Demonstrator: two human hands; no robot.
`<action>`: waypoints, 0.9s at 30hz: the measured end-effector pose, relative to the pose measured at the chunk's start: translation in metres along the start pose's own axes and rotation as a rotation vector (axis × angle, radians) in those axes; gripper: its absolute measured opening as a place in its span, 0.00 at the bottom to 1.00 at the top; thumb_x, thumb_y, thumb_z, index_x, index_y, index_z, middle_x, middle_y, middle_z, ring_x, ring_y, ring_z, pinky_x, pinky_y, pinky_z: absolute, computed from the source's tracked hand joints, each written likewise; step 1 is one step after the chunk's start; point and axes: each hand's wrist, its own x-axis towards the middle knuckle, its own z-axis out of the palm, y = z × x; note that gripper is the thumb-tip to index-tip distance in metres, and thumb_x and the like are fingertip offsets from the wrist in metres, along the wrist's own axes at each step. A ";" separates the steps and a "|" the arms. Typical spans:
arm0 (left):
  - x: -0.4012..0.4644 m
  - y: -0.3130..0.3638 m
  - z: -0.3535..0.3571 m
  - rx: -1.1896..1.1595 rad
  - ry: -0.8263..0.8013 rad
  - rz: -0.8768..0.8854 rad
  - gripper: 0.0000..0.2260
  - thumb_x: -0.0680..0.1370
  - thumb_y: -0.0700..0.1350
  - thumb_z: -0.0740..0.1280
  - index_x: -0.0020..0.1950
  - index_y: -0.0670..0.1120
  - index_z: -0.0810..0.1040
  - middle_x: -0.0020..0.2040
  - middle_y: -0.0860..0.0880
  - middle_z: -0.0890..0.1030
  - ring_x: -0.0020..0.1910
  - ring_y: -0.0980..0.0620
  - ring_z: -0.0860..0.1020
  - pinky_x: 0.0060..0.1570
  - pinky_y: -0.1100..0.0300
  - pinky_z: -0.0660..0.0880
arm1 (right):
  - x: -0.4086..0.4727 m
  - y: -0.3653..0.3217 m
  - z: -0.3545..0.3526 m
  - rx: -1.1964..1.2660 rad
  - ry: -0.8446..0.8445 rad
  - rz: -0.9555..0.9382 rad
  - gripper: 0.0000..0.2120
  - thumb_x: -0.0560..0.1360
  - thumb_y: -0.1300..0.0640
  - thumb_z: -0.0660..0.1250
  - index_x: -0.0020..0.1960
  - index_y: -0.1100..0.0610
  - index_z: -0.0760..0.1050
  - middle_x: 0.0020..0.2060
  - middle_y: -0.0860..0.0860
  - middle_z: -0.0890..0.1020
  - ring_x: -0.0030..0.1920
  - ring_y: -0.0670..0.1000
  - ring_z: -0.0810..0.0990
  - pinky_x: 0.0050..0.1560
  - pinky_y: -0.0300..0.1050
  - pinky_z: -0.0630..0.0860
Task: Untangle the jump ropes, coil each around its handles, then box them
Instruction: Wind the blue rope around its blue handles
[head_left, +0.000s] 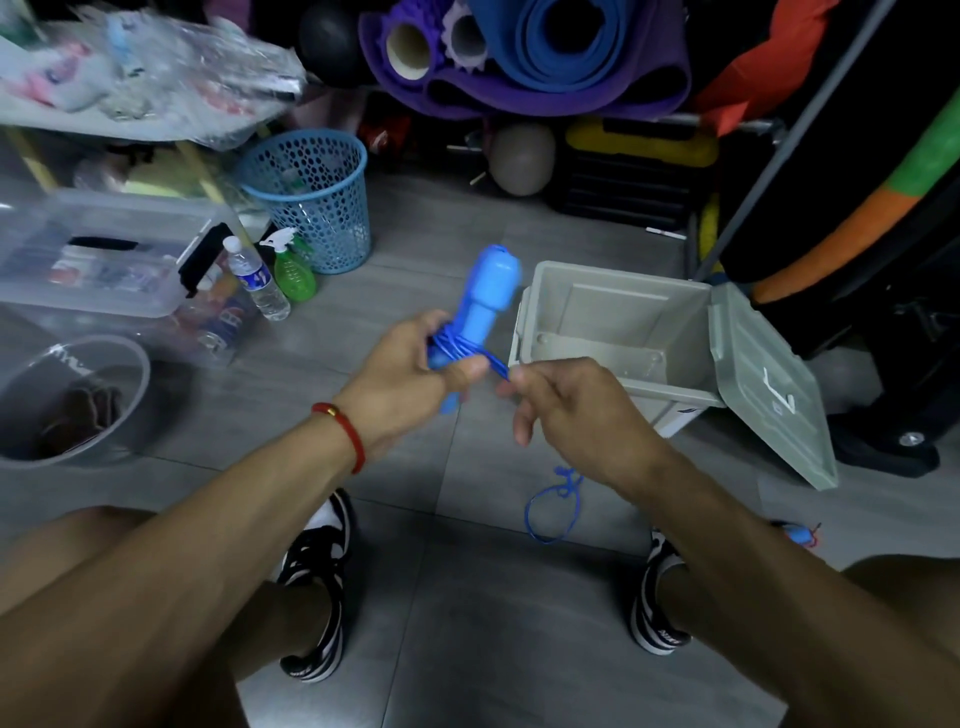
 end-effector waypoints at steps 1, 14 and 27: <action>0.004 -0.002 -0.006 0.030 0.044 -0.011 0.12 0.76 0.37 0.72 0.57 0.42 0.75 0.42 0.46 0.77 0.36 0.49 0.76 0.38 0.54 0.77 | -0.002 -0.001 0.000 -0.011 -0.025 0.021 0.18 0.84 0.51 0.57 0.41 0.51 0.81 0.28 0.46 0.82 0.24 0.42 0.72 0.30 0.33 0.66; 0.000 -0.013 -0.007 0.552 0.095 0.198 0.18 0.74 0.54 0.73 0.62 0.52 0.75 0.47 0.57 0.81 0.45 0.57 0.80 0.47 0.60 0.75 | -0.018 -0.015 -0.007 -0.265 0.026 0.055 0.13 0.79 0.46 0.64 0.44 0.55 0.77 0.35 0.52 0.80 0.38 0.50 0.76 0.41 0.48 0.74; 0.000 -0.002 -0.009 -0.112 -0.027 -0.041 0.17 0.72 0.47 0.72 0.57 0.41 0.78 0.46 0.32 0.78 0.29 0.50 0.72 0.28 0.57 0.71 | -0.023 -0.009 -0.010 -0.727 0.191 -0.159 0.16 0.84 0.44 0.52 0.54 0.50 0.75 0.45 0.51 0.80 0.48 0.59 0.79 0.41 0.47 0.66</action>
